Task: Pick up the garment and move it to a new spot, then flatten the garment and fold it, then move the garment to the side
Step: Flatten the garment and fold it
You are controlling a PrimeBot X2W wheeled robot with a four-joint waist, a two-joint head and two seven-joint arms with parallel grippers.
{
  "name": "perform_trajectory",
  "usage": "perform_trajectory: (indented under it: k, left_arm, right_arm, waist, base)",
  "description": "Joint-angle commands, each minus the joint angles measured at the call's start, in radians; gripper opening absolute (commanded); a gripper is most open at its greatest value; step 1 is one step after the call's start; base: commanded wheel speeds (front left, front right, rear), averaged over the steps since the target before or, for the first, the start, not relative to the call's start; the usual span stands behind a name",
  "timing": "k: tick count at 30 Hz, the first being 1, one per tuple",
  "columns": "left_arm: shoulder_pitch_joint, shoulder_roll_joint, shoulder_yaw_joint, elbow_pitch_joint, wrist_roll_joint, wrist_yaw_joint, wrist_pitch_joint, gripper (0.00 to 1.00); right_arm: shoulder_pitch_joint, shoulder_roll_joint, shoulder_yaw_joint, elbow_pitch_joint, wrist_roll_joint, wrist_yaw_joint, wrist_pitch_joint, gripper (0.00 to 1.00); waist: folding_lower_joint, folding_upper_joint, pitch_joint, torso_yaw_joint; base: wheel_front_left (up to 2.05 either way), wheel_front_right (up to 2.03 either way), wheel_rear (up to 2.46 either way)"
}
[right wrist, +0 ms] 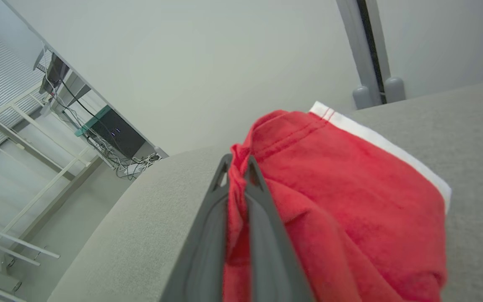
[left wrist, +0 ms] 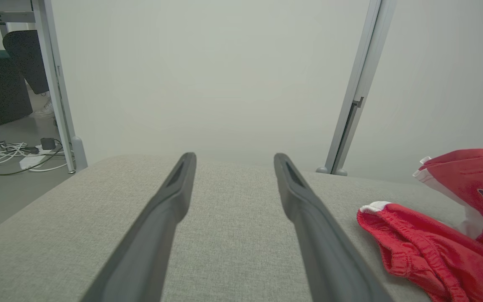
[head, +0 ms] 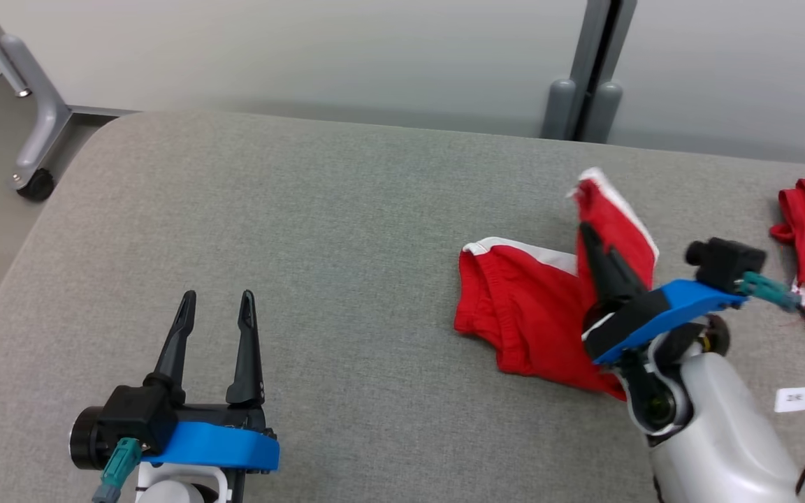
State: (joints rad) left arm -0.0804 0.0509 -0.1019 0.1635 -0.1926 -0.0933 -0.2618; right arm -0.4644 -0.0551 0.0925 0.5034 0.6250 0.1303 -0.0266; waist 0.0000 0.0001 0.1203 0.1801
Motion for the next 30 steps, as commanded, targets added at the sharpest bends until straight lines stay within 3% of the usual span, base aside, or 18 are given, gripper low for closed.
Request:
perform_trajectory:
  k: [1,12,23,25,26,30]
  left_arm:
    - [-0.007,-0.001,0.002,0.001,-0.003,0.004,-0.004,1.0]
    - [0.0,-0.001,-0.012,0.008,-0.016,0.01,-0.004,1.0]
    - [-0.007,-0.001,-0.021,0.009,-0.027,0.014,-0.004,1.0]
    - [-0.007,-0.001,-0.024,0.011,-0.028,0.017,-0.004,1.0]
    - [-0.006,-0.001,-0.024,0.012,-0.027,0.017,-0.004,1.0]
    - [0.0,-0.001,-0.019,0.017,-0.021,0.017,-0.004,1.0]
  right_arm:
    - [-0.015,0.004,0.045,0.011,0.004,0.001,-0.004,0.0]
    - [0.009,0.004,0.348,0.077,0.1,0.001,-0.112,0.0]
    - [0.026,0.004,0.508,0.171,0.086,0.001,-0.157,0.0]
    - [0.015,0.003,0.532,0.187,0.074,0.001,-0.173,0.47]
    - [0.01,0.004,0.542,0.195,0.073,0.001,-0.179,1.0]
    - [-0.013,0.003,0.555,0.213,0.046,0.001,-0.208,1.0]
  waist:
    - [0.0,-0.0001,0.003,0.012]
    - [0.0,-0.0001,0.008,0.035]
    - [0.0,-0.0001,0.013,0.03]
    - [0.0,-0.0001,0.011,0.027]
    - [0.0,-0.0001,0.01,0.025]
    - [0.0,-0.0001,0.002,0.009]
  base:
    - [0.0,0.0,0.0]
    - [0.0,0.0,0.0]
    - [0.0,0.0,0.0]
    - [0.0,0.0,0.0]
    - [0.0,0.0,0.0]
    - [0.0,0.0,0.0]
